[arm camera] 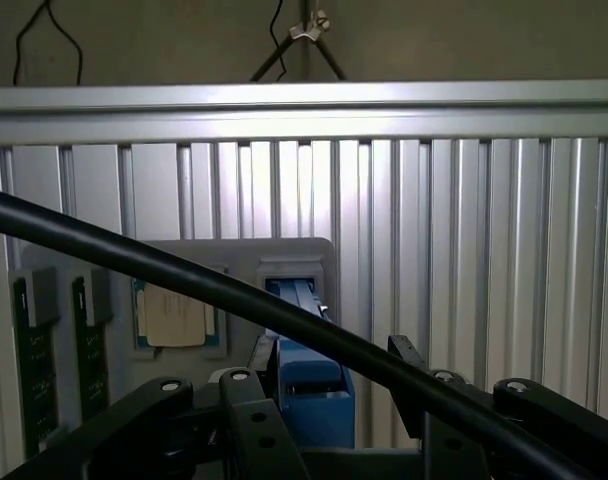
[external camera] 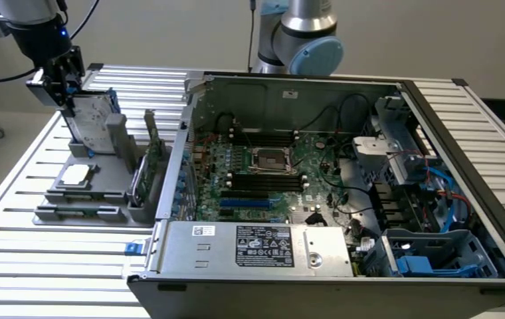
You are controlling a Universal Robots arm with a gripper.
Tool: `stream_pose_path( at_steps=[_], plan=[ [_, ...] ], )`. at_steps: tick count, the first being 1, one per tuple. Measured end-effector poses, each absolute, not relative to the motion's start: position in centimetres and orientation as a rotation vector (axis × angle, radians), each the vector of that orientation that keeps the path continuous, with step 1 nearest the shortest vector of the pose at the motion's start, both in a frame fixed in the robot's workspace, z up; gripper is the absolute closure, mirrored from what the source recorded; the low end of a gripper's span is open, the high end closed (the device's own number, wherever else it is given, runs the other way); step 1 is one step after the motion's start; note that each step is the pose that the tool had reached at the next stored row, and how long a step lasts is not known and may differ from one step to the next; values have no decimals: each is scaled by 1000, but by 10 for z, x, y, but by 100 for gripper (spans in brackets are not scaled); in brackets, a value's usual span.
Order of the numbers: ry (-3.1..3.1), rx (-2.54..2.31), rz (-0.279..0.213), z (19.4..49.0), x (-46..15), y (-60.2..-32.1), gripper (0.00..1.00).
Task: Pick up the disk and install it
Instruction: 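Pick up the disk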
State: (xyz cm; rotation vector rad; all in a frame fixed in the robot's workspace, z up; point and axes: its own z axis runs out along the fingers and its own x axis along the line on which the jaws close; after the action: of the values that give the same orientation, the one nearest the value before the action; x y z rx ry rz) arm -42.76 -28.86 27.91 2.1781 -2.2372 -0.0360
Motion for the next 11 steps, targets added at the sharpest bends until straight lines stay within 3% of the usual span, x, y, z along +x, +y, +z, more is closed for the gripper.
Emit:
stream_pose_path(
  at_steps=[11],
  plan=[
    [-2242,2172,-37,279,-428,-289,44]
  ],
)
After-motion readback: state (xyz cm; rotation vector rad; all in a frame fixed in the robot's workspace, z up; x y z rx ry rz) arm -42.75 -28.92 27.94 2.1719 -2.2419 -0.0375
